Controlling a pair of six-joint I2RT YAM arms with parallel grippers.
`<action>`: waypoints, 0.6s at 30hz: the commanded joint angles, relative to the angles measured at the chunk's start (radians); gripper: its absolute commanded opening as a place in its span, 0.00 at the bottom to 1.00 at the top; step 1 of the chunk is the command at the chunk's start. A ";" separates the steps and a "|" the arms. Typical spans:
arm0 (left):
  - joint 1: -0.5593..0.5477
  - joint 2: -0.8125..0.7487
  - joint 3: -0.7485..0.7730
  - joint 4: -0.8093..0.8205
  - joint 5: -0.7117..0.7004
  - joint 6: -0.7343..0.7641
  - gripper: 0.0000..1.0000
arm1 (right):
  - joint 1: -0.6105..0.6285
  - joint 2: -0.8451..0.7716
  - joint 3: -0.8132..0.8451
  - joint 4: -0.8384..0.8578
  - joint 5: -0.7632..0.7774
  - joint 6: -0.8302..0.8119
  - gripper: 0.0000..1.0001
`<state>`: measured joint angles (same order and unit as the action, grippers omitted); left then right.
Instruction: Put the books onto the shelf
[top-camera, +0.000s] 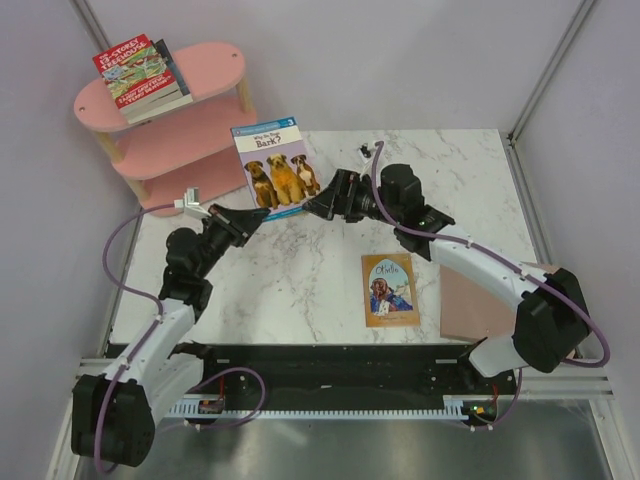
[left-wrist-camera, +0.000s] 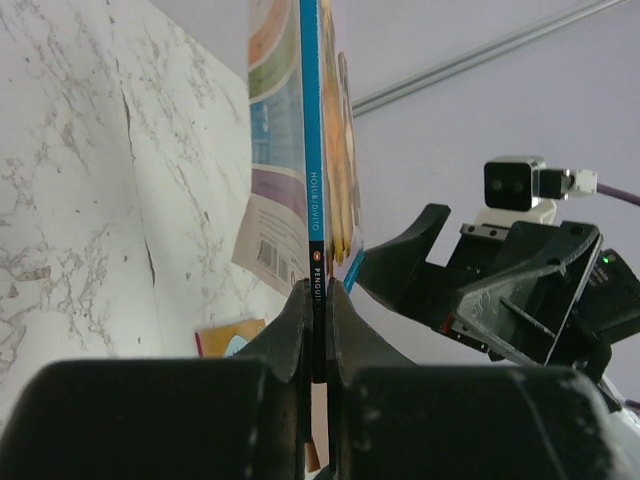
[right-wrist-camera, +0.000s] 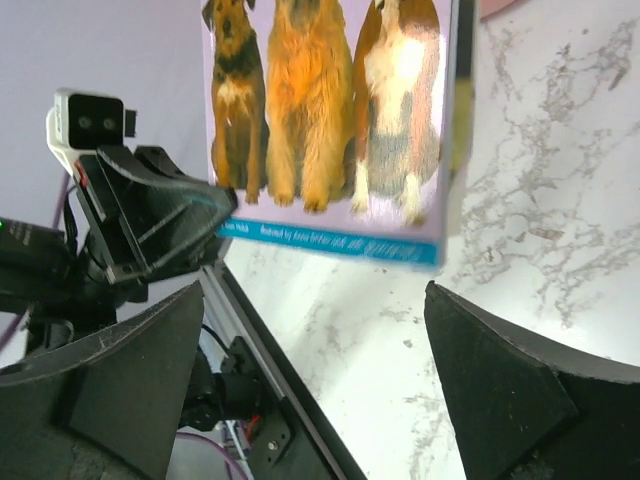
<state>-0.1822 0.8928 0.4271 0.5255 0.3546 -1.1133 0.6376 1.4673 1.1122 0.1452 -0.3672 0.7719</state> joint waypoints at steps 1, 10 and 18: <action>0.091 0.034 0.035 0.131 0.069 -0.034 0.02 | 0.005 -0.087 -0.043 -0.055 0.060 -0.094 0.98; 0.369 0.149 0.058 0.309 0.302 -0.163 0.02 | 0.005 -0.137 -0.195 -0.088 0.073 -0.157 0.98; 0.463 0.389 0.177 0.496 0.457 -0.278 0.02 | 0.007 -0.139 -0.321 -0.070 0.063 -0.168 0.98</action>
<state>0.2546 1.2079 0.5198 0.7982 0.6960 -1.2774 0.6380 1.3468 0.8291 0.0509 -0.3058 0.6308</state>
